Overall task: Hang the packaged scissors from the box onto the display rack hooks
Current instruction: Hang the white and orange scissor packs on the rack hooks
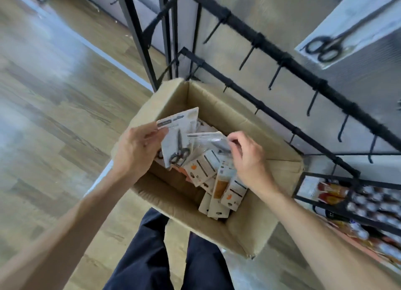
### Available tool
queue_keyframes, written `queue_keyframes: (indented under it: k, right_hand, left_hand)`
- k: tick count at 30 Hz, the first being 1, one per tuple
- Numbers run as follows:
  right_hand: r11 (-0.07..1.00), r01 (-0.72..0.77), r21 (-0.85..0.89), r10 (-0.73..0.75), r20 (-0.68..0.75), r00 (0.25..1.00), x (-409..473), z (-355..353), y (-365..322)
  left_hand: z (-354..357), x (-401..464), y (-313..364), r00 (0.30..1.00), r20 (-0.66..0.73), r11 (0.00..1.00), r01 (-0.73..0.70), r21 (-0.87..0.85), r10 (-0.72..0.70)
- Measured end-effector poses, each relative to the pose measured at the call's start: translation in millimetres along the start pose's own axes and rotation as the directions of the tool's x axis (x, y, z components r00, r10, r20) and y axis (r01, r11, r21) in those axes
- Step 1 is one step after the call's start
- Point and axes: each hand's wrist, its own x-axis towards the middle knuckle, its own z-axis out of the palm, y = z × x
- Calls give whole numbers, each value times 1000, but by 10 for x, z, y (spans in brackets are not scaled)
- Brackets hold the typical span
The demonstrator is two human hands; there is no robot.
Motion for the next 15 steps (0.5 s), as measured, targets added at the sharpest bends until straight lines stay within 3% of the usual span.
queue_keyframes:
  k: [4, 10, 15]
  right_hand:
    - [963, -205, 175, 223, -93, 970, -289, -691, -678]
    - [940, -222, 260, 306, -350, 885, -594, -1522, -1150]
    - [891, -235, 389, 408, -458, 790, -643, -1834, -1105]
  left_hand:
    - [-446, -35, 637, 999, 35, 991, -14, -136, 19]
    - [-673, -47, 1512, 943, 190, 962, -263, -76, 273]
    - [-707, 65, 1914, 854, 270, 893, -448, -53, 444]
